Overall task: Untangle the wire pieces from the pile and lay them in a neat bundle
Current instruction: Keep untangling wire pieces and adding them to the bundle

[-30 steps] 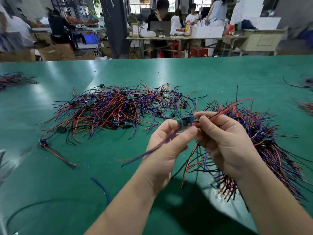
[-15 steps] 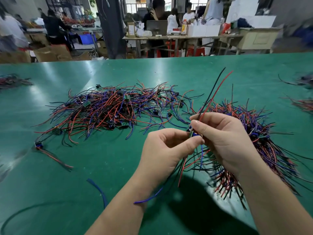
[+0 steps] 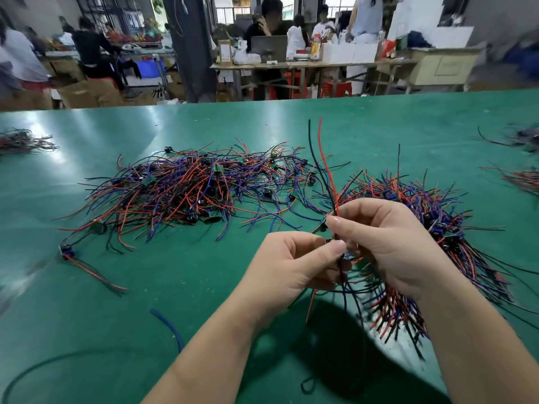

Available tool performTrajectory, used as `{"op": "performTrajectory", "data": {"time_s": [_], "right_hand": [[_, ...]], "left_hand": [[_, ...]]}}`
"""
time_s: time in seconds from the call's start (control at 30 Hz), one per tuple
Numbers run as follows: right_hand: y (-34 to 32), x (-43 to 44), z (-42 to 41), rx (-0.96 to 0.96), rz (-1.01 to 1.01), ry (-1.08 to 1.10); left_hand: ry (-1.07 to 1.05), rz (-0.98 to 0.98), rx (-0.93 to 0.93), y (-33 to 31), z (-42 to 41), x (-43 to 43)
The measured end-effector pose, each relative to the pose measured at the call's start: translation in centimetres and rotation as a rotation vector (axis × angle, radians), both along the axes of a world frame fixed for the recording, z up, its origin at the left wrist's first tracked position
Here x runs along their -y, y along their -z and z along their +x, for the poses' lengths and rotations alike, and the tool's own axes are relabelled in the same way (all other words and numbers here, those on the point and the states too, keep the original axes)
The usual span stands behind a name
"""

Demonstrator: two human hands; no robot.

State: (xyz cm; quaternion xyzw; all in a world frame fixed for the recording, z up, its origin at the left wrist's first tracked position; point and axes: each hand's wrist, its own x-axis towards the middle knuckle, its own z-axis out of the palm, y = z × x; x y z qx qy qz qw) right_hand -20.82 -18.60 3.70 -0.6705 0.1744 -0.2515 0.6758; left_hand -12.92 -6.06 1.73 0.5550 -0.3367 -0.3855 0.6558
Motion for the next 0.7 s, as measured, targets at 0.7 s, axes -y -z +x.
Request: {"op": "performTrajectory", "data": {"time_s": [0.7], "right_hand": [[-0.2,1.0,0.2,0.235,0.06,0.428]], "left_hand": [[0.133,0.19,-0.069,-0.4,3.6,-1.8]]}}
